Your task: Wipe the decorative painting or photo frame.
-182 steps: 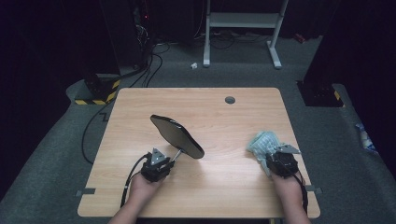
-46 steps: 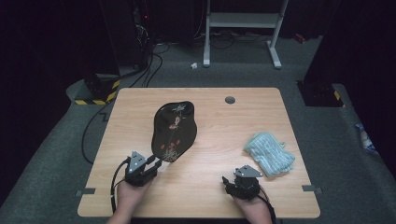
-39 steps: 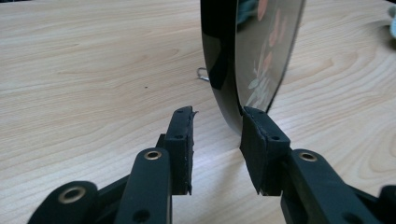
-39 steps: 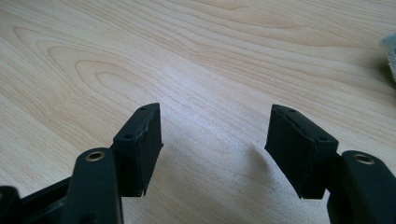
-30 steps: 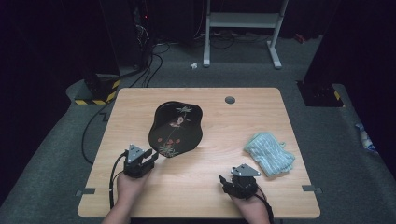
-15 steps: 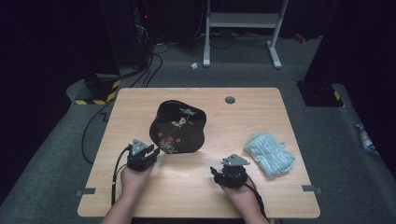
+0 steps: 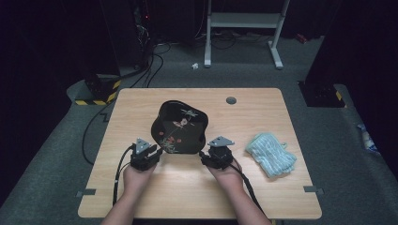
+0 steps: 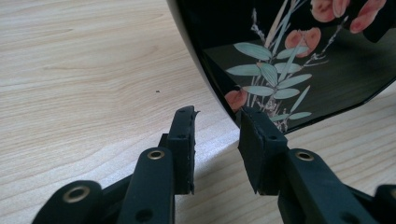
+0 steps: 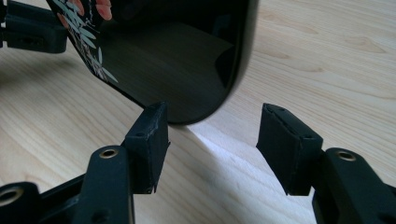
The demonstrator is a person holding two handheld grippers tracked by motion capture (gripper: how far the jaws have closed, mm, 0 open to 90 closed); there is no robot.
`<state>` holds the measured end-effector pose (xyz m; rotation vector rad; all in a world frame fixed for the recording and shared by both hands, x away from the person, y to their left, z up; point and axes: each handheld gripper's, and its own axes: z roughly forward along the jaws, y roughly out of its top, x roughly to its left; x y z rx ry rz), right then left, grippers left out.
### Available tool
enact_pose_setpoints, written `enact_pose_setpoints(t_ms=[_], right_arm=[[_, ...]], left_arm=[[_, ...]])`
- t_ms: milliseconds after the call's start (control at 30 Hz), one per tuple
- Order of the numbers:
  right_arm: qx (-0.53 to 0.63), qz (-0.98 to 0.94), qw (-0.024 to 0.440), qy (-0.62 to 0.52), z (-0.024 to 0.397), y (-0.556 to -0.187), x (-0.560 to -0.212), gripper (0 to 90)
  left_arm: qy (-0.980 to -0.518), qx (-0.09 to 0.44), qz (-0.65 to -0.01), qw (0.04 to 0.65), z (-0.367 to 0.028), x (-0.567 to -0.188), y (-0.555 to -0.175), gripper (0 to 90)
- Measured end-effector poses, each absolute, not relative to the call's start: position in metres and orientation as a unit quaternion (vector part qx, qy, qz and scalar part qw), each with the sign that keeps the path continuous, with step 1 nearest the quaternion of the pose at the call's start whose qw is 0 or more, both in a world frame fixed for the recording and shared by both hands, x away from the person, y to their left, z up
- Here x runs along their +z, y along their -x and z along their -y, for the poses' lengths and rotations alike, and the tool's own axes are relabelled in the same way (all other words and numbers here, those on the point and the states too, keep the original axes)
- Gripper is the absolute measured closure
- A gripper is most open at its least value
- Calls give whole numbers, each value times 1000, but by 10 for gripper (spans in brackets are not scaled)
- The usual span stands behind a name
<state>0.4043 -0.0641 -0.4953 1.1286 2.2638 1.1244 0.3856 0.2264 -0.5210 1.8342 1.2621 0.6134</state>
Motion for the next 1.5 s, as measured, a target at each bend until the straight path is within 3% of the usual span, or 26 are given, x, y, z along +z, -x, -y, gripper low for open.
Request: enact_pose_setpoints(t_ms=[200,467,700,867,1000,1233,1500], right_arm=[[405,-804,179,-396,56,-410,-496,432],[426,-793,184,-395,69,-403,-487,407],[427,-795,177,-393,63,-409,-492,430],[423,-798,177,-391,62,-407,-494,395],[410,-800,194,-394,84,-394,-493,324],[363,-812,189,-416,144,-361,-508,276],[338,-813,188,-435,178,-341,-527,217]], left_arm=[[-732,246,-498,395,-229,-522,-381,644],[-741,252,-495,377,-247,-518,-368,554],[-743,253,-497,369,-248,-519,-366,544],[-760,241,-491,352,-251,-520,-362,481],[-768,235,-495,332,-267,-525,-351,397],[-762,223,-504,340,-300,-531,-322,309],[-773,215,-489,341,-303,-533,-308,181]])
